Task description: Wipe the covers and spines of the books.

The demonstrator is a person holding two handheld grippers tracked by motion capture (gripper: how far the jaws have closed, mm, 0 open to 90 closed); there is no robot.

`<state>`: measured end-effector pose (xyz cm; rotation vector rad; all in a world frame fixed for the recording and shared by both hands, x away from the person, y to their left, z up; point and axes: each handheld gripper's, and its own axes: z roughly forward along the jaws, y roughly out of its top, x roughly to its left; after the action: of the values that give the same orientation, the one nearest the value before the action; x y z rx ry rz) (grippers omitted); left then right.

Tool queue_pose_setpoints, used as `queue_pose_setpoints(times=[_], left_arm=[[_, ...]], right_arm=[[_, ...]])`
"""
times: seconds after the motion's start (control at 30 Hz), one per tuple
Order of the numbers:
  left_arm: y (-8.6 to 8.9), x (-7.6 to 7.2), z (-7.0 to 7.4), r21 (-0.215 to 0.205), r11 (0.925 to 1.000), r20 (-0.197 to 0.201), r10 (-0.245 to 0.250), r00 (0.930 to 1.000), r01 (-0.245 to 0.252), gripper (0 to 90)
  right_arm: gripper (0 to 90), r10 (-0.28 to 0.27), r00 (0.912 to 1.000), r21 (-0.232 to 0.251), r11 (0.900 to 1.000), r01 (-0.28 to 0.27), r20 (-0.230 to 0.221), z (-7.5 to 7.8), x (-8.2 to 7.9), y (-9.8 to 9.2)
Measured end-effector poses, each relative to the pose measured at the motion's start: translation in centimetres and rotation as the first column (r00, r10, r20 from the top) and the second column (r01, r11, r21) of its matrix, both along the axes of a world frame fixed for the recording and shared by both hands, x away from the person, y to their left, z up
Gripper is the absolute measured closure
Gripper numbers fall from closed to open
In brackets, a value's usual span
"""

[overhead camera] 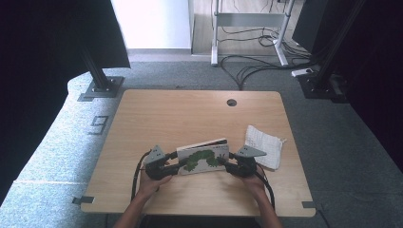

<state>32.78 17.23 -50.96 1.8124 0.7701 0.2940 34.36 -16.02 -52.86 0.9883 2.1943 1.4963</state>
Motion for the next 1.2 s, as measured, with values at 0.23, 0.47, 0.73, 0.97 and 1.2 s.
queue_pose_setpoints(times=[0.23,0.47,0.73,0.97,1.2], left_arm=[[0.1,0.1,-0.1,-0.007,1.0000,-0.002,-0.006,1.0000,0.006,52.7],[-0.1,-0.1,-0.1,-0.001,1.0000,0.015,0.009,0.9999,-0.008,55.5],[-0.6,-0.5,0.0,0.002,0.9997,0.028,-0.025,0.9993,0.025,53.4],[-1.0,-0.8,0.1,-0.008,0.9997,0.032,-0.023,0.9992,0.024,53.4],[-1.1,-0.9,0.1,-0.018,0.9996,0.027,-0.020,0.9994,0.021,58.8]], right_arm=[[57.4,0.015,0.9998,0.007,1.000,-0.015,0.011,-0.1,0.2,-0.1],[52.8,0.013,0.9996,-0.013,1.000,-0.012,0.024,-0.1,0.1,0.1],[47.2,-0.077,0.9960,-0.078,0.994,0.080,0.045,-0.5,0.1,0.4],[47.2,-0.080,0.9954,-0.077,0.993,0.084,0.052,-0.6,0.0,0.5],[46.9,-0.085,0.9941,-0.067,0.994,0.090,0.067,-0.8,0.1,0.6]])
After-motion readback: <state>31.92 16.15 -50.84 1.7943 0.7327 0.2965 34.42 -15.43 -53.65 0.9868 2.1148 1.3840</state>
